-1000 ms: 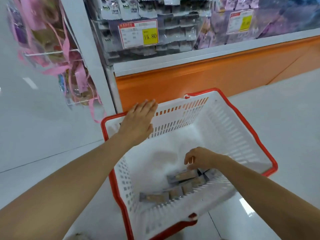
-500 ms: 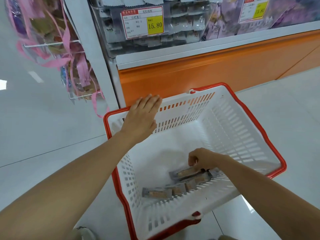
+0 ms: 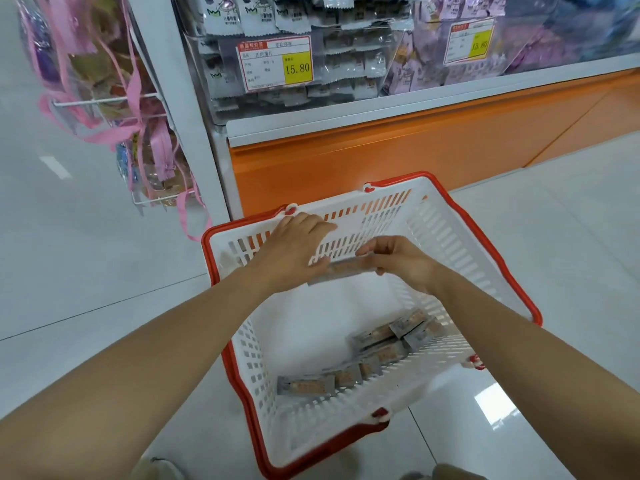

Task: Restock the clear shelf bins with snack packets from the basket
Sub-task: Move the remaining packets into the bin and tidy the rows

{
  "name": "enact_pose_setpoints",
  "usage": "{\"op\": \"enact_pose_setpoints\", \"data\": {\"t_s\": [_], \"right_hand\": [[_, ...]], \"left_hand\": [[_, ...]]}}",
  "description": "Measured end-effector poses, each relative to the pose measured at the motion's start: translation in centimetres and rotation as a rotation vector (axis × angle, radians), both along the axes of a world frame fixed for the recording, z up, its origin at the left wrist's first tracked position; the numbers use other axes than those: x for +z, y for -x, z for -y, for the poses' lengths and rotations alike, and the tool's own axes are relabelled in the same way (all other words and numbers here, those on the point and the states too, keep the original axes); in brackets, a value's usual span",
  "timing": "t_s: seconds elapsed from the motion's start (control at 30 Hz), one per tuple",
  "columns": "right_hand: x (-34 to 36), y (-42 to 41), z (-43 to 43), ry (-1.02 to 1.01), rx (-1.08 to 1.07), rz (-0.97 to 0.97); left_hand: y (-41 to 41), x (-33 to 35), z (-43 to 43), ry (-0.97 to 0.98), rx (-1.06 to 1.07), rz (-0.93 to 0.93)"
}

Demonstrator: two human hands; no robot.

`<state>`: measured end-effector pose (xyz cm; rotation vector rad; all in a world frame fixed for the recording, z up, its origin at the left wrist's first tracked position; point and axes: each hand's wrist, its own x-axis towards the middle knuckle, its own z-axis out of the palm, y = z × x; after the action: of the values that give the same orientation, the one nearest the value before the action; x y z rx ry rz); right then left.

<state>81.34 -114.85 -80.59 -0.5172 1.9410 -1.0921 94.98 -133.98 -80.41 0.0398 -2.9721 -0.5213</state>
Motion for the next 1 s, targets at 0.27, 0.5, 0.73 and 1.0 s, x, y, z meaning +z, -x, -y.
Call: {"op": "enact_pose_setpoints", "data": {"t_s": [0.27, 0.5, 0.73, 1.0], "right_hand": [[4.3, -0.9, 2.0, 0.296, -0.1, 0.023], [5.8, -2.4, 2.5, 0.225, 0.012, -0.15], [10.6, -3.2, 3.7, 0.326, 0.071, -0.452], [19.2, -3.4, 5.6, 0.62, 0.037, -0.555]], "left_hand": [[0.4, 2.4, -0.9, -0.27, 0.098, -0.024], [-0.6, 5.6, 0.2, -1.138, 0.268, 0.041], [-1.4, 9.4, 1.7, -1.177, 0.247, -0.125], [-2.6, 15.7, 4.0, -0.45, 0.253, -0.701]]}}
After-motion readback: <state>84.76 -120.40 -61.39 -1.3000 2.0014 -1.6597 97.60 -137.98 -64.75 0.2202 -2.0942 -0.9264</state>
